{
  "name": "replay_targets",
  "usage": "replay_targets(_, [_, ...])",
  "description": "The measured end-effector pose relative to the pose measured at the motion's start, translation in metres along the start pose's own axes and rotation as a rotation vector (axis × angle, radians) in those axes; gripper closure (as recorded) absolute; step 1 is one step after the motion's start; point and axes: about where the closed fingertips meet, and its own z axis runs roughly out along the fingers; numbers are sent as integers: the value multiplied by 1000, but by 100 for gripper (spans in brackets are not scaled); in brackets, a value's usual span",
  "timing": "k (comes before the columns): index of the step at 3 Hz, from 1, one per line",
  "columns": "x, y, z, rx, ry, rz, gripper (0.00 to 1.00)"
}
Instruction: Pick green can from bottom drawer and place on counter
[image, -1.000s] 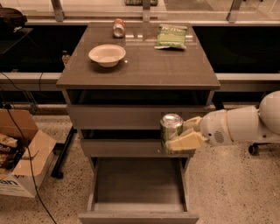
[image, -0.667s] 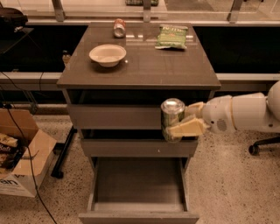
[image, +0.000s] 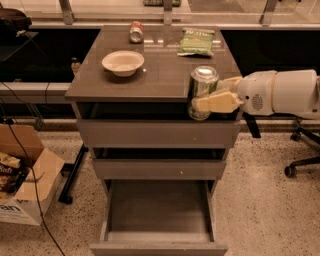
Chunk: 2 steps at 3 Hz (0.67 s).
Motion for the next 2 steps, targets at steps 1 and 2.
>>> replay_targets(1, [-46,-26,2,50,-71,23,100])
replay_targets(2, [-79,-51,13,112,-94,36,100])
